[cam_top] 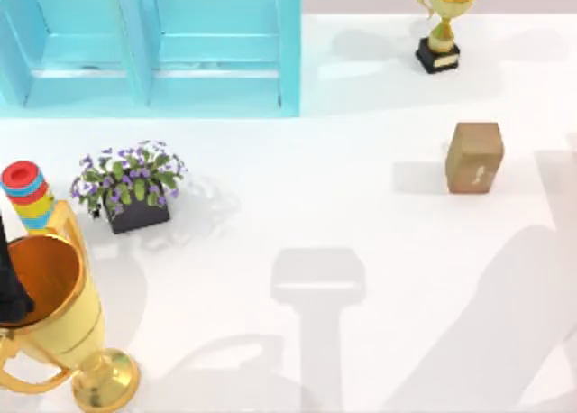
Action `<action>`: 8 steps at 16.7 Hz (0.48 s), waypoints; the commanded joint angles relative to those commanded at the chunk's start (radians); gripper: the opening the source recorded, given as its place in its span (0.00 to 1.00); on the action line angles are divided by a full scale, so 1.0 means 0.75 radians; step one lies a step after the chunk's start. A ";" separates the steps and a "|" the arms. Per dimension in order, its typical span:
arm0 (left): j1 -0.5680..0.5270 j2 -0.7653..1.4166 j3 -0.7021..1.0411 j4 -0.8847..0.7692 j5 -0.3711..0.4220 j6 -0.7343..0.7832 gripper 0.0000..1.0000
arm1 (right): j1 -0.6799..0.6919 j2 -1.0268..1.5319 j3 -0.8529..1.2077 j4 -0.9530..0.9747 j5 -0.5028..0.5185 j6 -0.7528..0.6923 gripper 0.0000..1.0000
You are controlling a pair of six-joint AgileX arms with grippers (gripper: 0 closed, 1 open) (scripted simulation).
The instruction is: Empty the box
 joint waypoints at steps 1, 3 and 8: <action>0.000 0.000 0.000 0.000 0.000 0.000 1.00 | 0.000 0.000 0.000 0.000 0.000 0.000 0.92; 0.000 0.000 0.000 0.000 0.000 0.000 1.00 | 0.000 0.000 0.000 0.000 0.000 0.000 0.77; 0.000 0.000 0.000 0.000 0.000 0.000 1.00 | 0.000 0.000 0.000 0.000 0.000 0.000 0.40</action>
